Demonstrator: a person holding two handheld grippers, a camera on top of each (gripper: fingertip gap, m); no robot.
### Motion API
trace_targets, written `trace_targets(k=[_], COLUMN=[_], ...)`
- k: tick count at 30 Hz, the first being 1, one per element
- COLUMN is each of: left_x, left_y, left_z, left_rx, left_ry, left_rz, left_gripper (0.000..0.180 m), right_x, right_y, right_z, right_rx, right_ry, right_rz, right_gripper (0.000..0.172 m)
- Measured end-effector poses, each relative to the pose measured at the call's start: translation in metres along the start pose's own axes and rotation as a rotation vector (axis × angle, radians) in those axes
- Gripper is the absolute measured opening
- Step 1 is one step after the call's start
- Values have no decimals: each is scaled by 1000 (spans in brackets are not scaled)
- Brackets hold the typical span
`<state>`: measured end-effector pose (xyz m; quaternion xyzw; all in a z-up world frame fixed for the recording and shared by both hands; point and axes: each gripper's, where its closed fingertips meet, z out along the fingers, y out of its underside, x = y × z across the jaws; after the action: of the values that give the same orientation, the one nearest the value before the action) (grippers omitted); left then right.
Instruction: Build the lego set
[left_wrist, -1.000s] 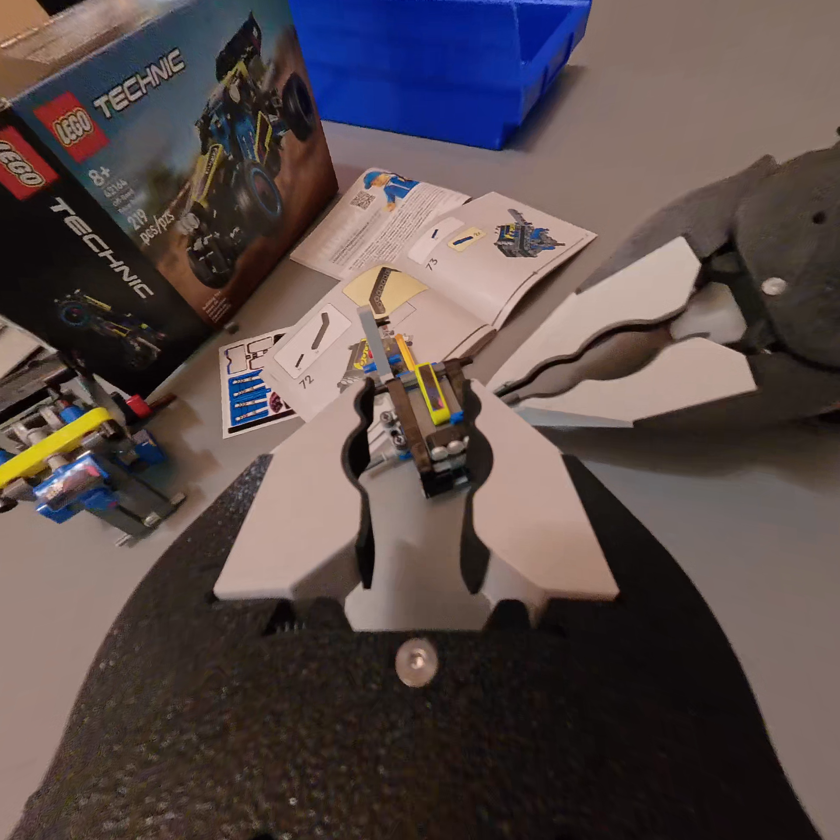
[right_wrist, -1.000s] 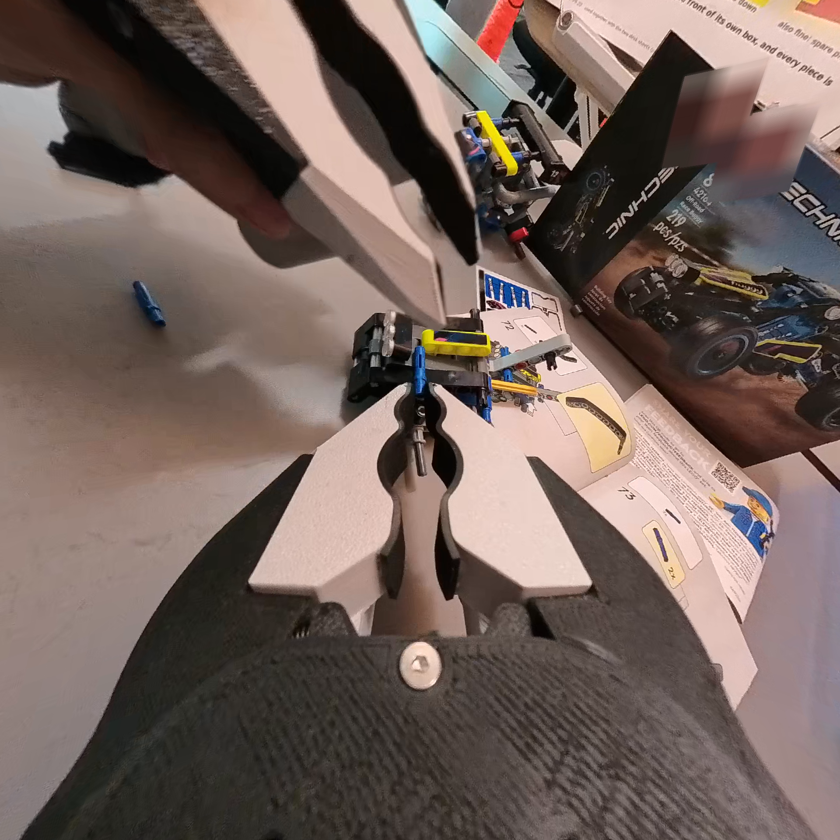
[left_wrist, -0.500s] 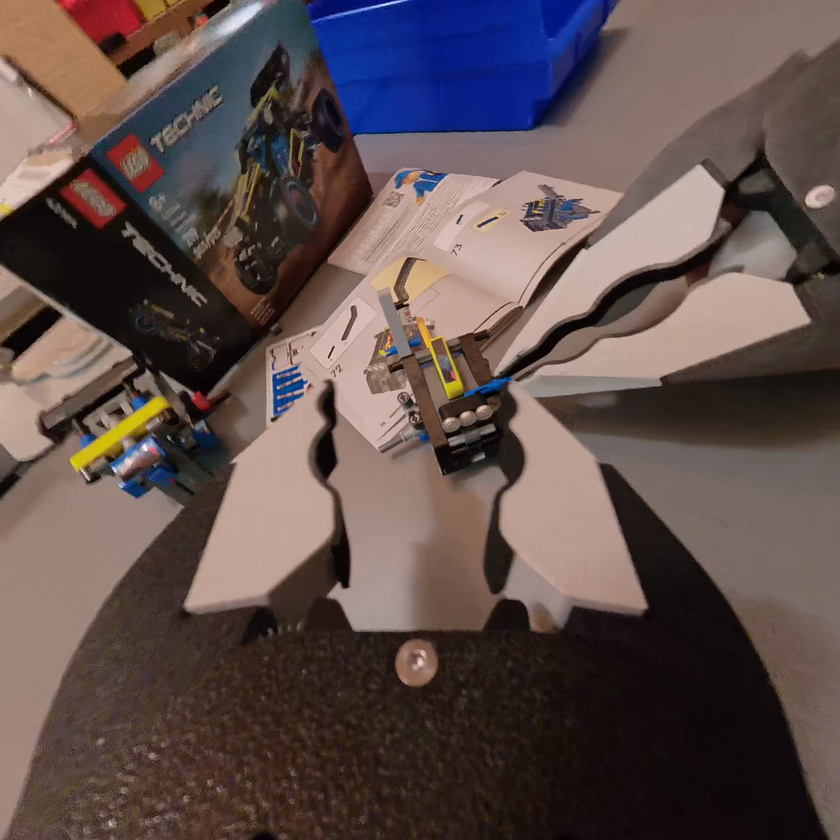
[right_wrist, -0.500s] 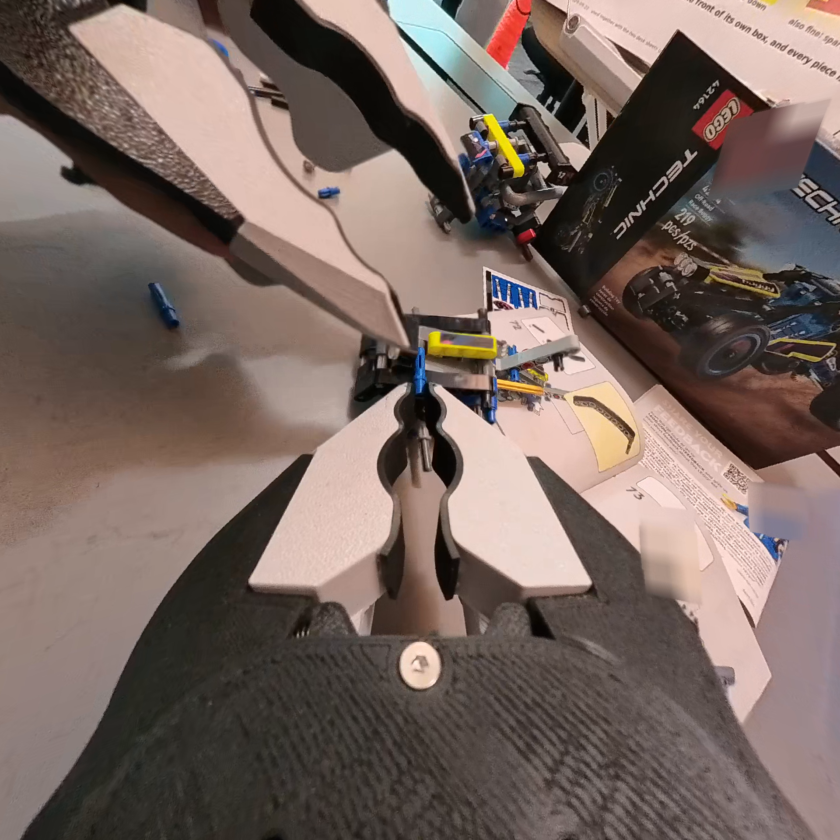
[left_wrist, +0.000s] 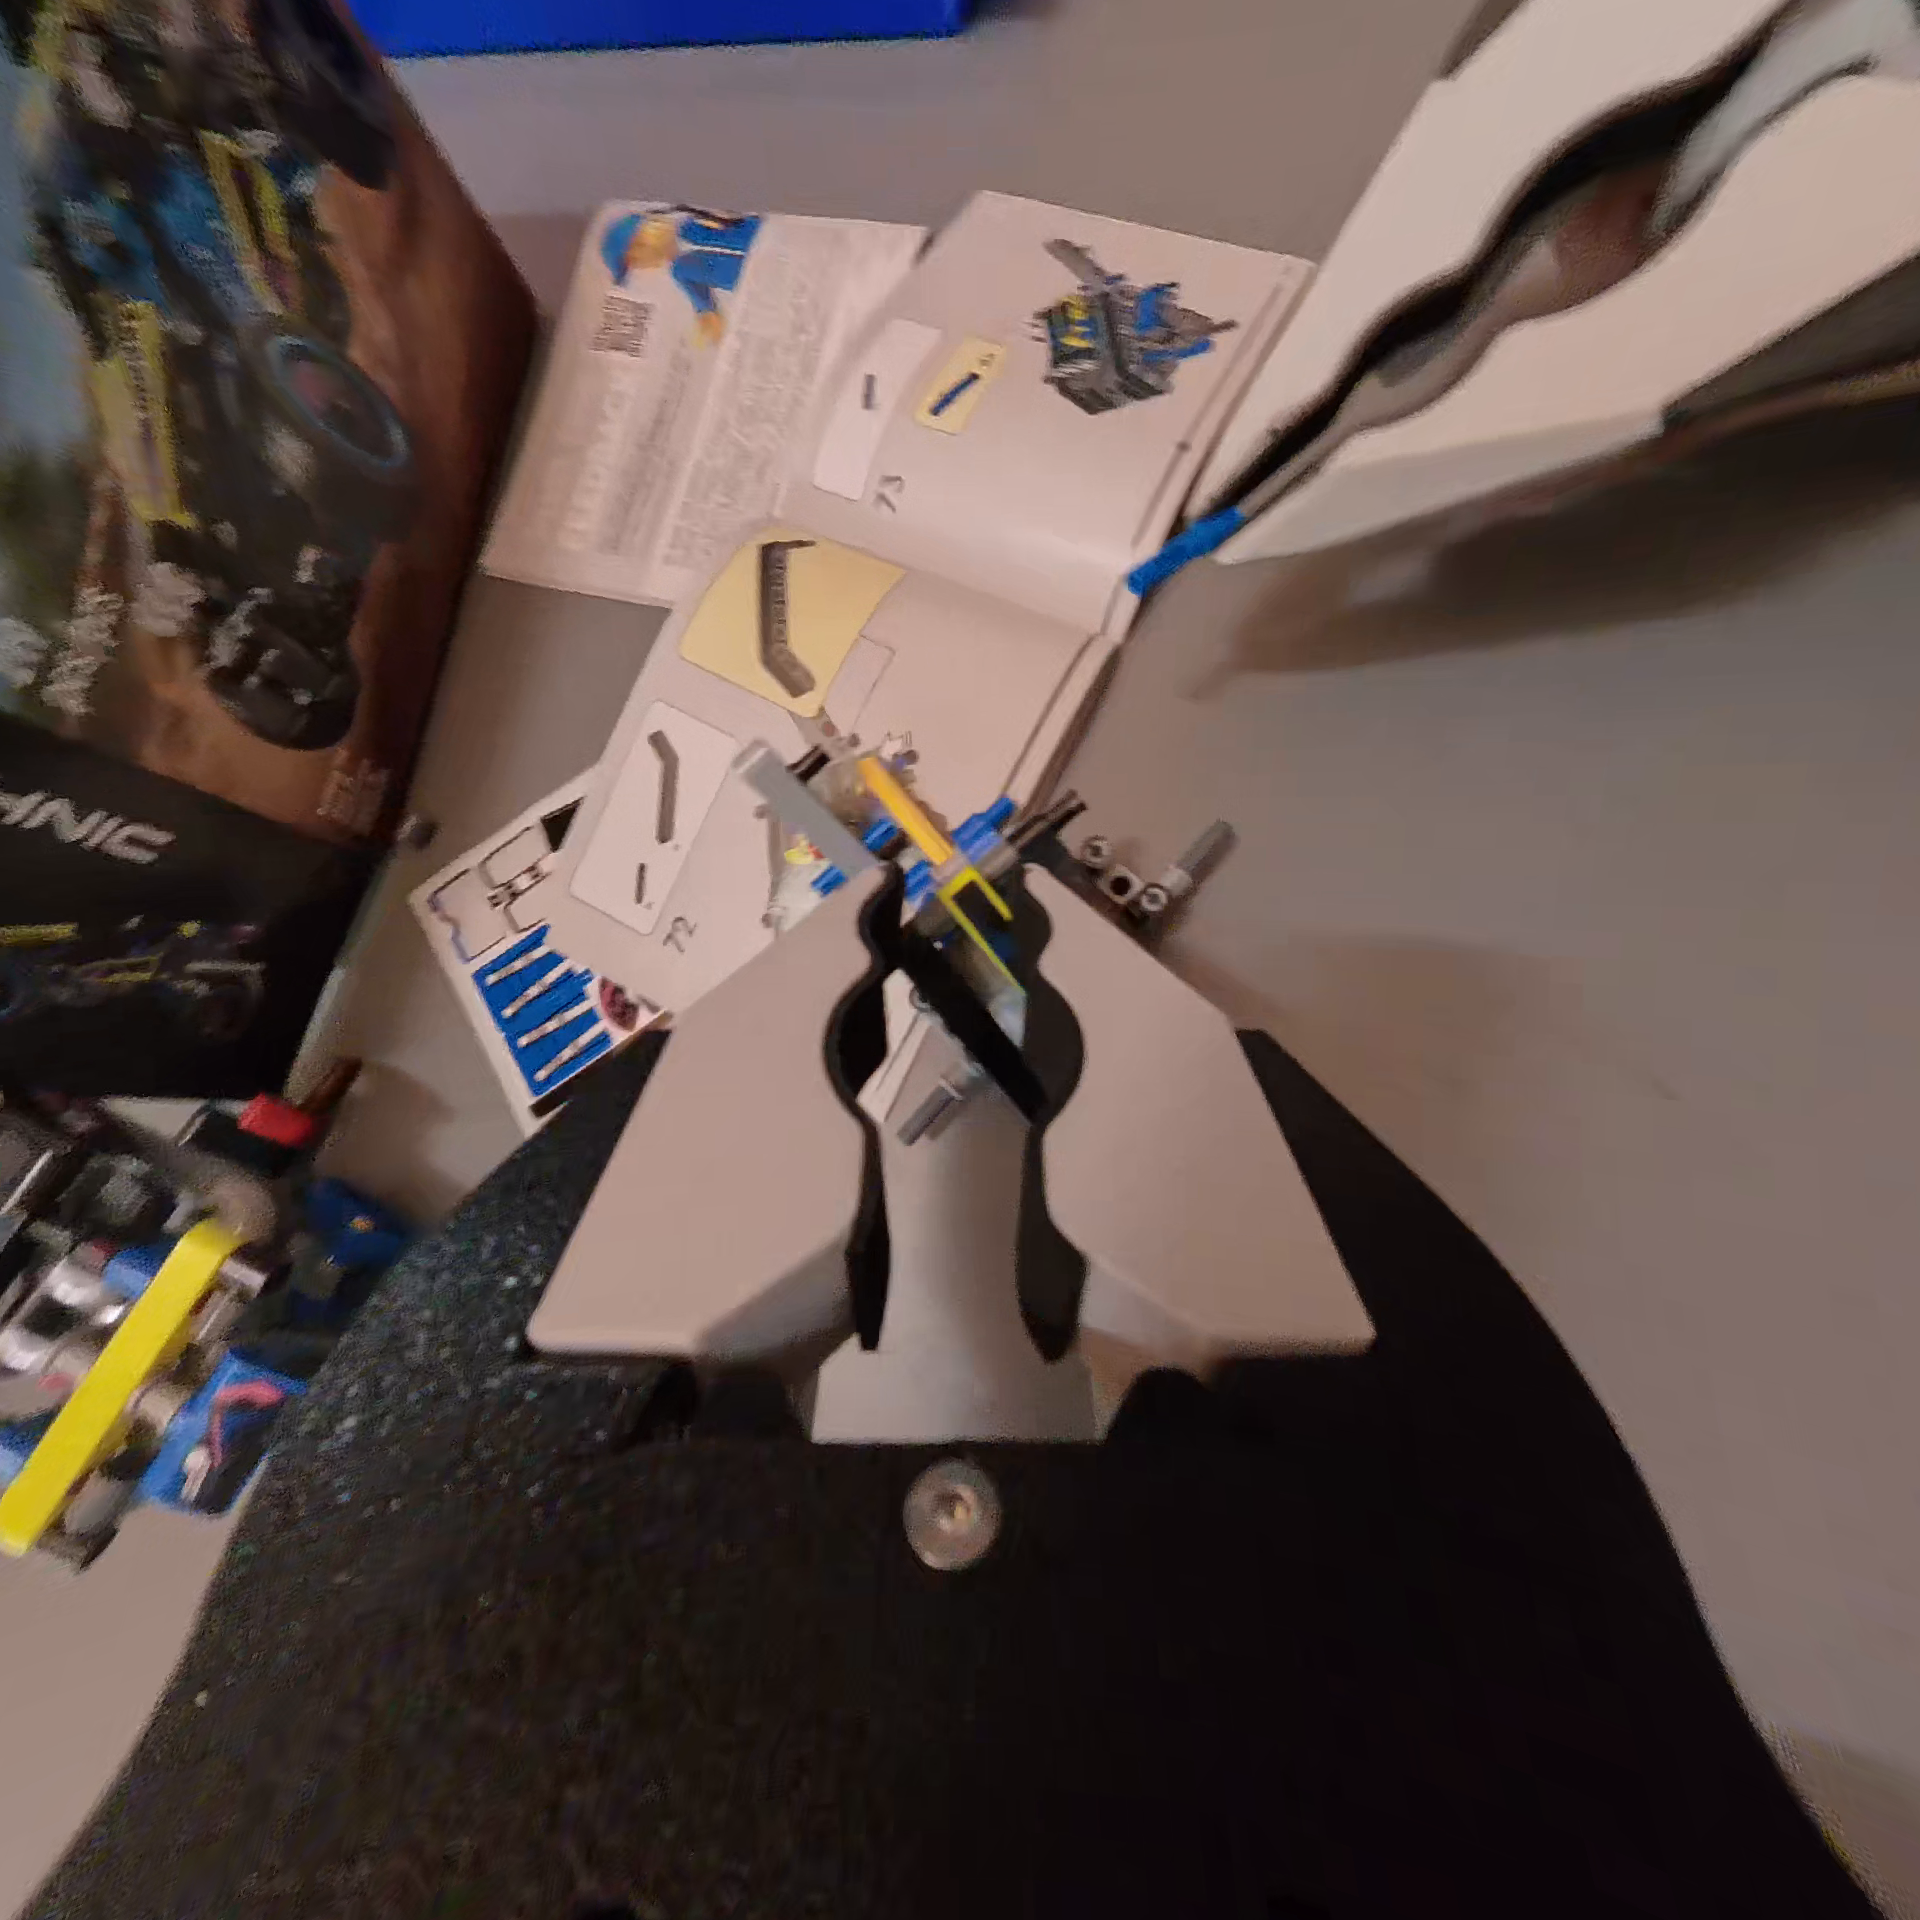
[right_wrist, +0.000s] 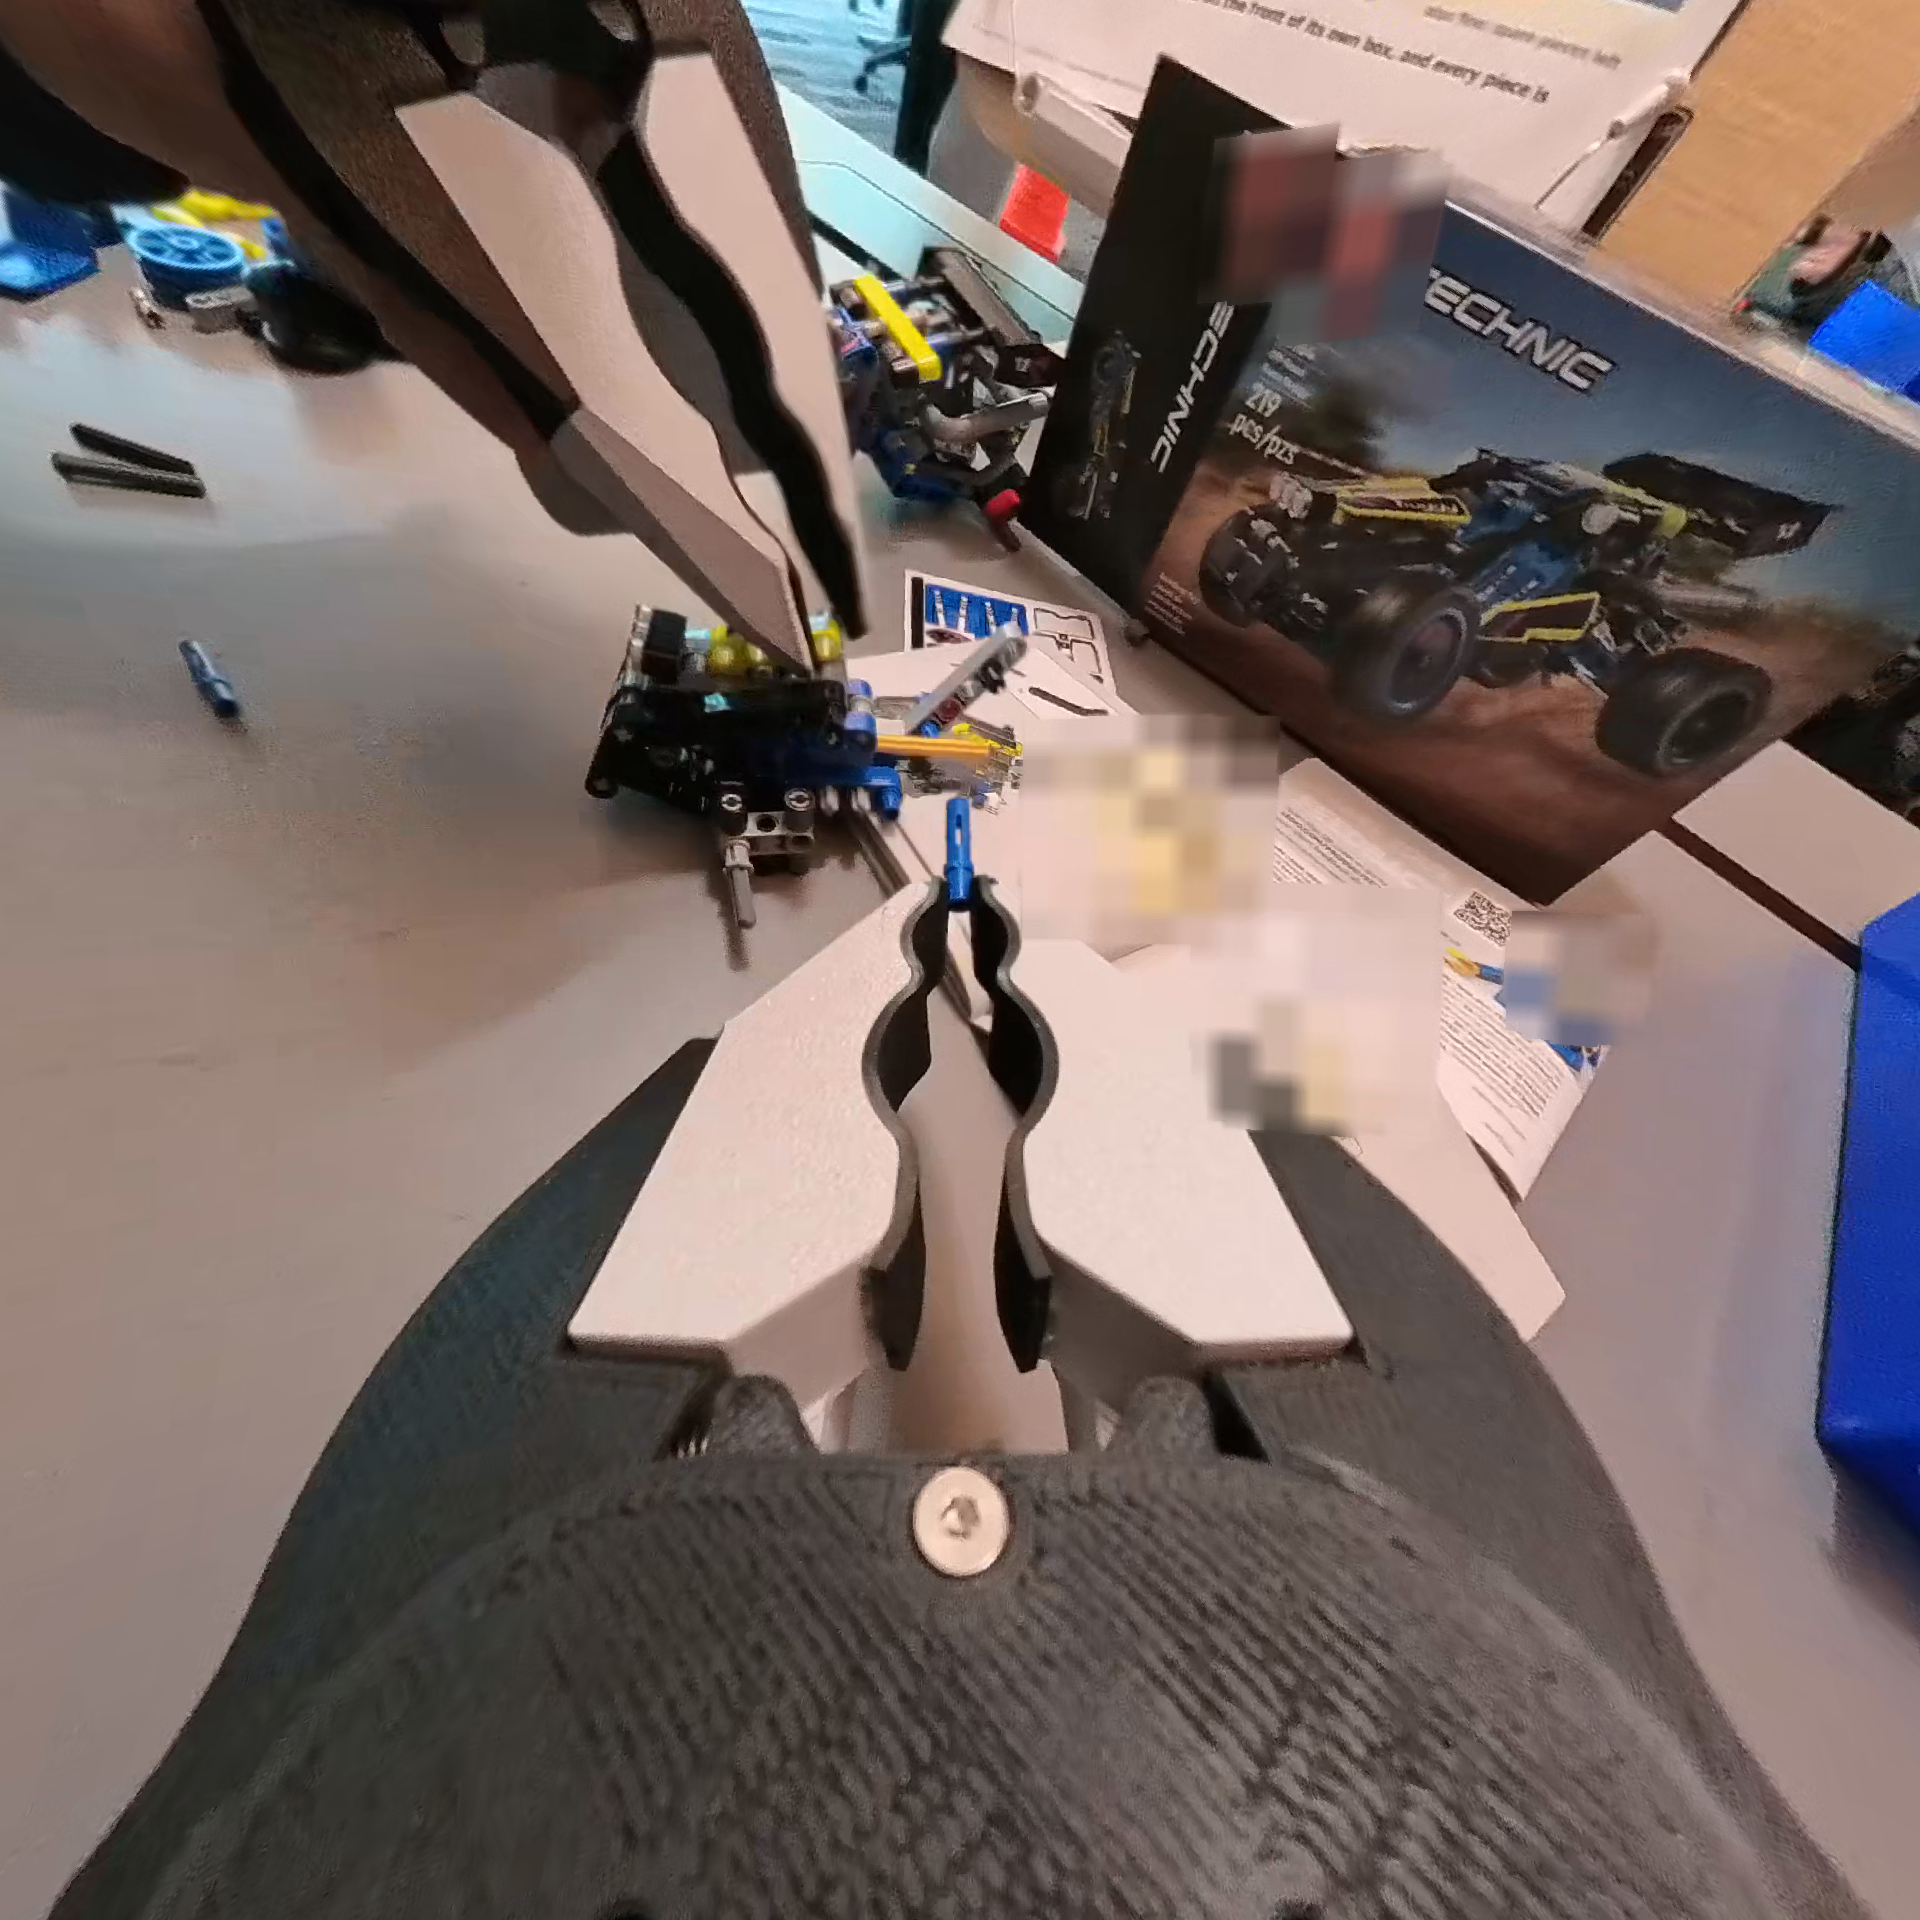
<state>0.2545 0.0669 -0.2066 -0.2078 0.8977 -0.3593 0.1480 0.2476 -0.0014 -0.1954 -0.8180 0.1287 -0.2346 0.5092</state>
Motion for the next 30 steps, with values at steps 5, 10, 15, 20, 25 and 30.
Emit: trace_targets(k=[5,10,15,20,25,30], left_x=[4,15,20,21,22,22], left_y=[2,6,17,18,18,18], left_z=[0,-6,-18,-18,-17,-17], left_rx=[-46,32,90,105,101,107], left_ry=[113,275,342,315,359,341], left_rz=[-6,115,146,141,54,50], left_gripper=[8,7,7,7,6,6], right_x=[4,9,20,-8,-36,-58], right_y=[3,2,12,20,14,29], right_z=[-1,-4,-4,4,6,12], right_rx=[14,36,-4,-79,-61,-153], right_ry=[-14,-18,-15,-141,-301,-361], right_rz=[15,41,56,-54,-86,-216], right_gripper=[2,2,2,3,2,3])
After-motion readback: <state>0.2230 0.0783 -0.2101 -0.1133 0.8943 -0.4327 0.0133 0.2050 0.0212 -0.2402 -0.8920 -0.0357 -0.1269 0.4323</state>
